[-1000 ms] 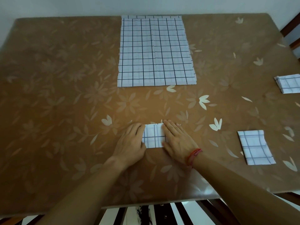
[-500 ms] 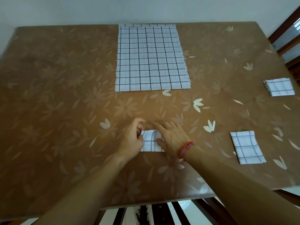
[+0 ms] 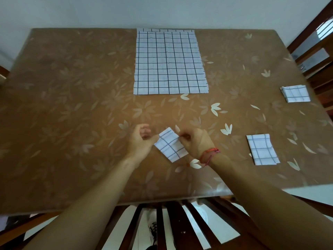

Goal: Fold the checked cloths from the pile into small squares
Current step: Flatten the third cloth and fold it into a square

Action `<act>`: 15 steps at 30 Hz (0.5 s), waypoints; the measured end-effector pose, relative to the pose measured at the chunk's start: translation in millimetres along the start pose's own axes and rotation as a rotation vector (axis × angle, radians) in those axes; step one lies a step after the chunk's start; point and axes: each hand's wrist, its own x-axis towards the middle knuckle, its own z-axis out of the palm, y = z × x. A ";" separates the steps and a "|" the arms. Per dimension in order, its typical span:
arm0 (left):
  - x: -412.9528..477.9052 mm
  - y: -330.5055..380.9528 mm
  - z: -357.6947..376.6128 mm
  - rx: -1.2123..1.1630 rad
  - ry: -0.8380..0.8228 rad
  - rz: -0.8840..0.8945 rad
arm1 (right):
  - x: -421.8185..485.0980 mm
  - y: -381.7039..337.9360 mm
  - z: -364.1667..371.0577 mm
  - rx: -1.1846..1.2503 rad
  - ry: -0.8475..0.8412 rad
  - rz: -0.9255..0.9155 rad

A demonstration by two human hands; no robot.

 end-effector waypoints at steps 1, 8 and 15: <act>-4.7 -2.2 -2.3 -0.046 0.010 -0.050 | -12.0 -14.6 -11.8 0.079 0.086 -0.014; -45.7 -12.1 -17.2 -0.219 -0.100 -0.204 | -57.5 -35.9 -13.7 0.535 0.088 0.181; -54.7 -13.7 -32.0 -0.129 -0.003 -0.139 | -71.8 -54.5 -2.0 0.652 0.027 0.282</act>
